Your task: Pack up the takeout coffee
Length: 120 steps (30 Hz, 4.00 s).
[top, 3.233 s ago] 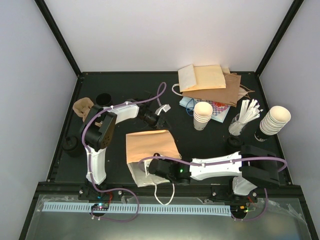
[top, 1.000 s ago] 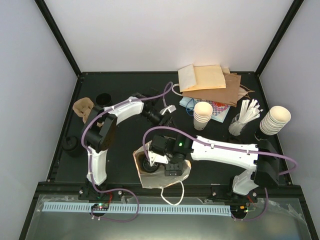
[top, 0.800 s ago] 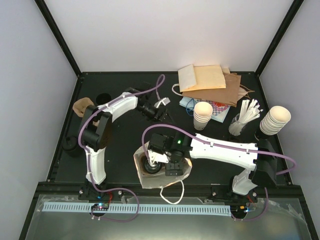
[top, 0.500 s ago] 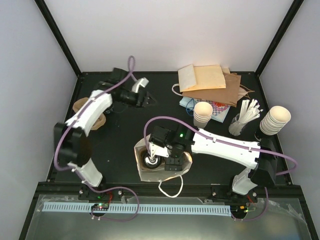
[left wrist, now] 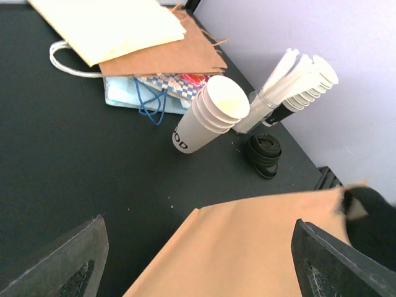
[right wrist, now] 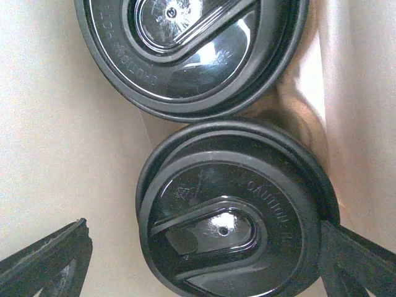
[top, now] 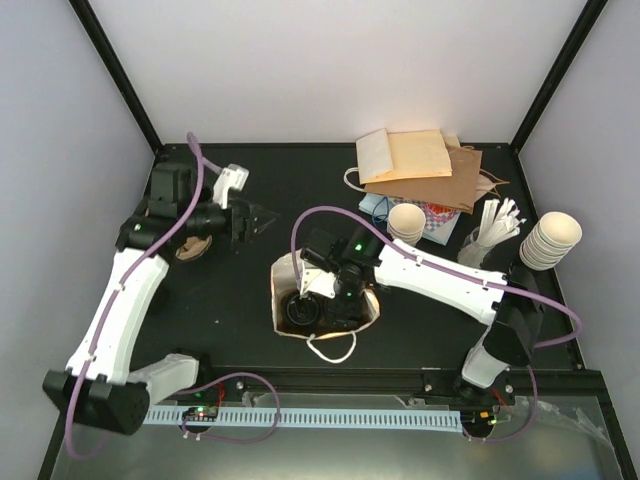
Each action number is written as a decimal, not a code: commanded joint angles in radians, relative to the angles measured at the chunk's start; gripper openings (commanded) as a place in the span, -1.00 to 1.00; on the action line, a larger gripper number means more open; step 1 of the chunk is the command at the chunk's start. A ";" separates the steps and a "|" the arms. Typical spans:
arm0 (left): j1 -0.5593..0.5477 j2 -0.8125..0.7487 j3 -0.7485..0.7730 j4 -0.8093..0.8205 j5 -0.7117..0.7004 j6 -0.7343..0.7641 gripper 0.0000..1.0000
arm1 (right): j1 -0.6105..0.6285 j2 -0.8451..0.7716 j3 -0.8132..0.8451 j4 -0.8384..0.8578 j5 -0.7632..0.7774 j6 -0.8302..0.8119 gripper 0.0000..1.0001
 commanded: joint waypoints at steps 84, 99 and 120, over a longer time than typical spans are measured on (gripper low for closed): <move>-0.269 -0.060 -0.005 -0.141 -0.502 0.199 -0.97 | 0.015 -0.303 0.052 0.219 0.381 0.195 1.00; -0.269 -0.063 -0.018 -0.112 -0.465 0.180 -0.97 | -0.035 -0.093 0.370 -0.035 0.238 0.500 -0.69; -0.268 -0.081 -0.023 -0.096 -0.474 0.196 -0.97 | -0.035 0.027 0.398 -0.250 0.422 0.745 -0.98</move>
